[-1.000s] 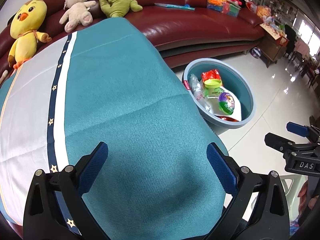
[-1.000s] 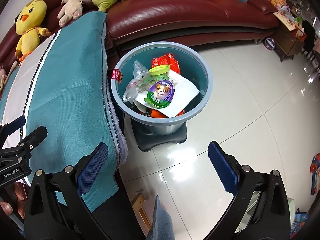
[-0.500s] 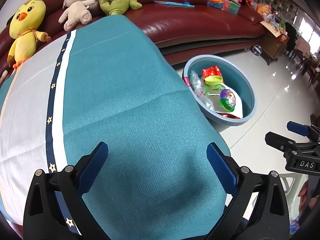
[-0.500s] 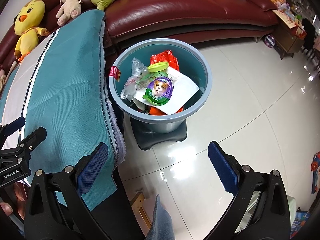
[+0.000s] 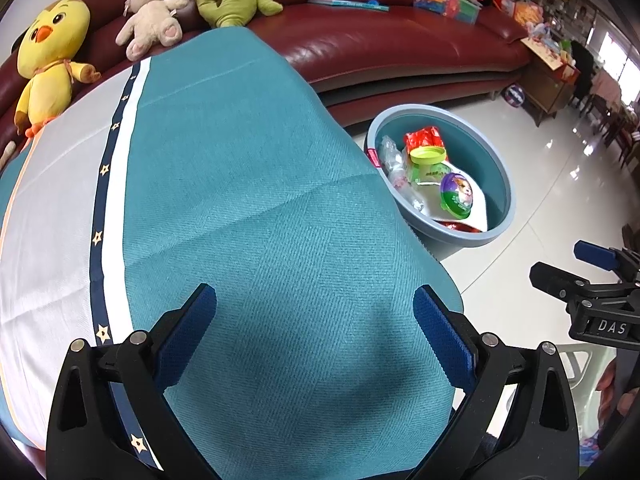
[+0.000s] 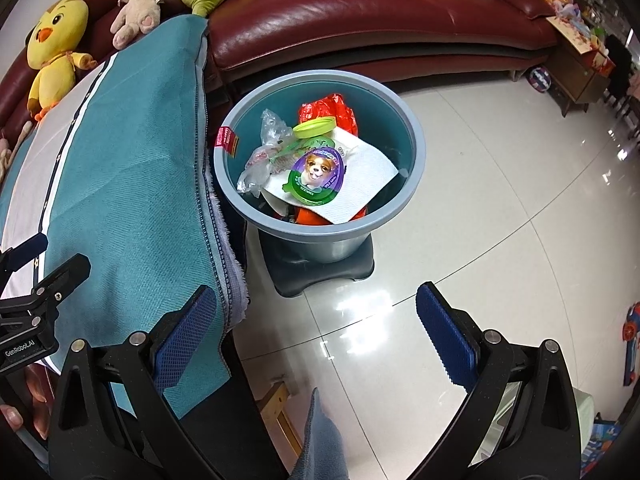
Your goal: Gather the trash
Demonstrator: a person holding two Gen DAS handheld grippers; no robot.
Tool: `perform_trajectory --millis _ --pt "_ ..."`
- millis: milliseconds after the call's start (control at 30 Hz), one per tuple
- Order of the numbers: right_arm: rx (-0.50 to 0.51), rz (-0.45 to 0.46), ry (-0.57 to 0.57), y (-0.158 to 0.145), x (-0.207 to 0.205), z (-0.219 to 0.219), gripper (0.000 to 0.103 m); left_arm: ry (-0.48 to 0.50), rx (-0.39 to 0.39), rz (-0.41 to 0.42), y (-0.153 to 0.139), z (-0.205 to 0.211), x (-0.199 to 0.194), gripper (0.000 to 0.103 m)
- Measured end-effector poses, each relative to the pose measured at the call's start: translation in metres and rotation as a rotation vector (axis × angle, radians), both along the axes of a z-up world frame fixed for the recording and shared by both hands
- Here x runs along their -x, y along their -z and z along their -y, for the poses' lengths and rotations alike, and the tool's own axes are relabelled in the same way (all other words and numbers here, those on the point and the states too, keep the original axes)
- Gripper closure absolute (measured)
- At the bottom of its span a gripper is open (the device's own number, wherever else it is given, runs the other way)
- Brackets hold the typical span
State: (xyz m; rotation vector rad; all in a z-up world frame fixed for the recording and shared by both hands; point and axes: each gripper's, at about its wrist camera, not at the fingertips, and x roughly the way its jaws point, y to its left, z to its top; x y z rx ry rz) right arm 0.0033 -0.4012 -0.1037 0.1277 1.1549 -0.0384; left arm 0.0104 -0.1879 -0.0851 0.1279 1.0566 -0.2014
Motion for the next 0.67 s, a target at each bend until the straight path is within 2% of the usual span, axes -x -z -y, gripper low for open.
perform_trajectory --millis 667 --pt "0.016 0.011 0.008 -0.0048 0.0041 0.0034 0.007 -0.021 -0.009 -0.027 0.0027 -0.0039 -0.0019 0.004"
